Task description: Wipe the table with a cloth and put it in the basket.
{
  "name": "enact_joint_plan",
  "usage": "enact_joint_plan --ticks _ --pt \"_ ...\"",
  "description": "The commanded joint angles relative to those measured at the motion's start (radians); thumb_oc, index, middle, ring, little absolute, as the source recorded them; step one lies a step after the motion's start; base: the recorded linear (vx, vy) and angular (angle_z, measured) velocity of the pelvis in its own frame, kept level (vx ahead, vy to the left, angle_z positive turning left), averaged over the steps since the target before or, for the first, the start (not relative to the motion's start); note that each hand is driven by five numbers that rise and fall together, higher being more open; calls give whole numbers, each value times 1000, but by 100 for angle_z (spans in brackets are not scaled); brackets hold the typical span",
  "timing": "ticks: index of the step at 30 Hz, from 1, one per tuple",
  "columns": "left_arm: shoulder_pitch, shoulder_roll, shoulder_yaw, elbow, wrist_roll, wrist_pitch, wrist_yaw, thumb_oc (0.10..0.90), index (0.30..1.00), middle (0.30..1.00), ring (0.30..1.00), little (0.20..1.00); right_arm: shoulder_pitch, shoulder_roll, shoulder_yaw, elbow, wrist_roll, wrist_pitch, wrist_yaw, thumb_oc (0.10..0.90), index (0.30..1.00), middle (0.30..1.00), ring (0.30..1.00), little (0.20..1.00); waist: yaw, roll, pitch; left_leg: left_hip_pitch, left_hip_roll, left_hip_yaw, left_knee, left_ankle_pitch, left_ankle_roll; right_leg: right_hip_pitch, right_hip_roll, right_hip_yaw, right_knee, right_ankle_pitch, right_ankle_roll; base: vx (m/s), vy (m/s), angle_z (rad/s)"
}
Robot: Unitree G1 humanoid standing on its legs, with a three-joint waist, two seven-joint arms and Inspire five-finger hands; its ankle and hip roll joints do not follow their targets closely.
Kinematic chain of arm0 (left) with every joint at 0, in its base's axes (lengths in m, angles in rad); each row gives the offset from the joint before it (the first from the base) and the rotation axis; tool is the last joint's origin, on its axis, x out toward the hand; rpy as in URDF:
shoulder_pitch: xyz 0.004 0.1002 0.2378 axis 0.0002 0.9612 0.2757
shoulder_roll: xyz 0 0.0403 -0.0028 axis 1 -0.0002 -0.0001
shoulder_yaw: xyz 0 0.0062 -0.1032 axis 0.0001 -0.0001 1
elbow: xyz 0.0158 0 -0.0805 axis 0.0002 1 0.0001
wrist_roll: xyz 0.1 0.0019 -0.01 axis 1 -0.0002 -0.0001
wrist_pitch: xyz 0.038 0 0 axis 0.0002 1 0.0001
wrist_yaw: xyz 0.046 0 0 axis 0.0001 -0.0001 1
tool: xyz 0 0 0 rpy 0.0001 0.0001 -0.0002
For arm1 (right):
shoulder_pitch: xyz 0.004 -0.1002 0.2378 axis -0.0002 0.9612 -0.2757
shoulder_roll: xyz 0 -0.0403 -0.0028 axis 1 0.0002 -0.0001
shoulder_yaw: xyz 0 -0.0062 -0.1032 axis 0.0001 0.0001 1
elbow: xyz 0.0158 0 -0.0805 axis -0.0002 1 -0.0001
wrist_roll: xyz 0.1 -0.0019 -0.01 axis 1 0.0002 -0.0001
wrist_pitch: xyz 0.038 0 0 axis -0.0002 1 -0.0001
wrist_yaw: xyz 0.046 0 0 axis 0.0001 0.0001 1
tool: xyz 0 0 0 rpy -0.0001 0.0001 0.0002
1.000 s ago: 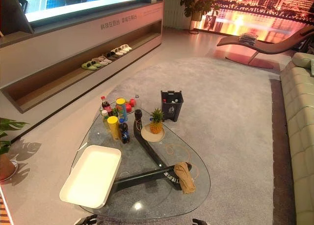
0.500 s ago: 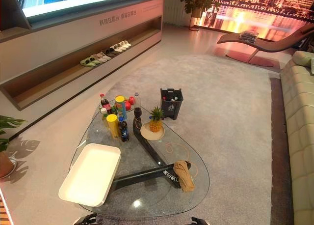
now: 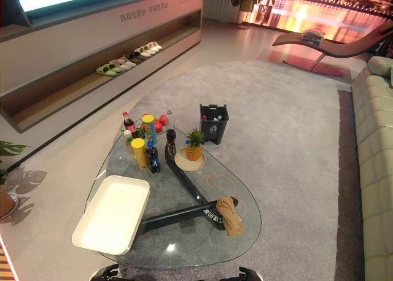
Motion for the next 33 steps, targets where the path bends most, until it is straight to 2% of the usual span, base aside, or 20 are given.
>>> enact_joint_plan --ticks 1,7,10,14,20,22,28,33 --pt "-81 -30 -50 5 26 -11 35 800 900 900 900 900 -51 -53 61 -50 23 -63 -76 800 900 900 900 900 -10 21 73 -31 -44 -78 1 -49 32 -49 -2 -68 10 27 32 -72 -11 -3" --pt "-101 -25 -72 -12 -8 -8 64 800 900 900 900 900 -115 -84 73 -157 43 -133 -186 800 900 900 900 900 -14 31 141 -76 -49 -84 2 -36 37 -105 -3 -54 21 40 27 -68 -3 -5" --pt "-103 -22 -76 -30 -24 -14 84 800 900 900 900 900 -135 -108 80 -281 34 -149 -262 800 900 900 900 900 -19 32 182 -107 -52 -85 8 -29 37 -139 -3 -47 27 48 26 -66 -8 -19" --pt "-108 -7 -77 -58 -35 -22 101 800 900 900 900 900 -156 -154 80 -488 17 -134 -384 800 900 900 900 900 -27 29 230 -159 -56 -77 36 -27 36 -192 -2 -41 54 51 23 -67 -21 -2" --pt "-140 20 -74 -71 -56 -44 103 800 900 900 900 900 -236 -246 37 -725 -19 -148 -533 800 900 900 900 900 -37 30 316 -268 -68 -72 117 -32 37 -300 5 -48 142 34 11 -98 -9 -5" --pt "-149 23 -72 -66 -60 -52 98 800 900 900 900 900 -266 -267 17 -754 -16 -138 -543 800 900 900 900 900 -38 31 331 -292 -70 -70 137 -36 37 -322 4 -49 155 33 10 -73 11 -10" --pt "-202 19 -68 -42 -71 -82 94 800 900 900 900 900 -377 -316 -41 -842 -51 -102 -661 800 900 900 900 900 -43 39 386 -364 -80 -58 171 -40 37 -388 4 -37 169 42 8 -61 19 -5" --pt "-219 13 -72 -57 -83 -84 101 800 900 900 900 900 -421 -338 -51 -874 -65 -48 -695 800 900 900 900 900 -45 48 389 -448 -92 -52 213 -36 37 -473 6 -37 206 42 7 -27 29 -1"
